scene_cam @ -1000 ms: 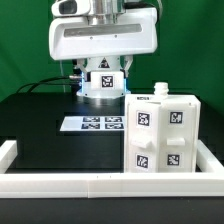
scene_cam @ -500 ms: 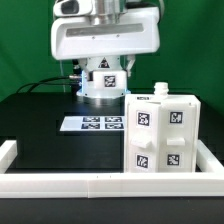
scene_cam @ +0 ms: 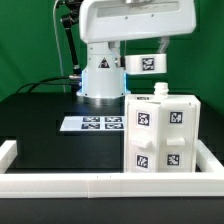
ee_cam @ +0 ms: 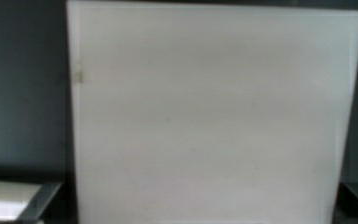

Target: Assemble cabinet

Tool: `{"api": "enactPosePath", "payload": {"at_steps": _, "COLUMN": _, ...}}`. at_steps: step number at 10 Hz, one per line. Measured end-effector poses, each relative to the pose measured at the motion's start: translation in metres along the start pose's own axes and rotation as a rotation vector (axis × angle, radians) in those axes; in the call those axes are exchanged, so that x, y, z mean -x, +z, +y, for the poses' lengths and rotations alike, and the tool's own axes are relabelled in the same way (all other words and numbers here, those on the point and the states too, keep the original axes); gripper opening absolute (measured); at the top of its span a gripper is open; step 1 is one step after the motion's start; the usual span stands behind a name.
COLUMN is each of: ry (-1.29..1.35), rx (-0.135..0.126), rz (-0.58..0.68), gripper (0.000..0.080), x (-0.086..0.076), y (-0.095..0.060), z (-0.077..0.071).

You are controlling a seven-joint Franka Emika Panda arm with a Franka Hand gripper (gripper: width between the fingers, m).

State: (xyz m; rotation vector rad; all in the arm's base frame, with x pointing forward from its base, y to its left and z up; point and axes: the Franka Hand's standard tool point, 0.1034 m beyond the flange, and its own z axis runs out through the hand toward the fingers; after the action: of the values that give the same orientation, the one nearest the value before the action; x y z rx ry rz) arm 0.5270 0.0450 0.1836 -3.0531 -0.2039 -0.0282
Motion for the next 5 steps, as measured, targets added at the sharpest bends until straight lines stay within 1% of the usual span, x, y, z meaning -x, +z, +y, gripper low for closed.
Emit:
{"api": "enactPosePath", "payload": {"at_steps": 3, "ry": -0.001, "rx": 0.000, "rz": -0.006, "gripper": 0.0561, "x": 0.002, "y": 0.003, "z": 0.002}}
{"api": "enactPosePath", "payload": {"at_steps": 4, "ry": -0.013, "rx": 0.001, "rz": -0.007, "gripper": 0.0561, "x": -0.001, "y": 0.004, "z": 0.002}}
{"api": "enactPosePath", "payload": {"at_steps": 5, "ry": -0.024, "rx": -0.002, "rz": -0.020, "gripper": 0.0561, "x": -0.013, "y": 0.003, "z": -0.003}}
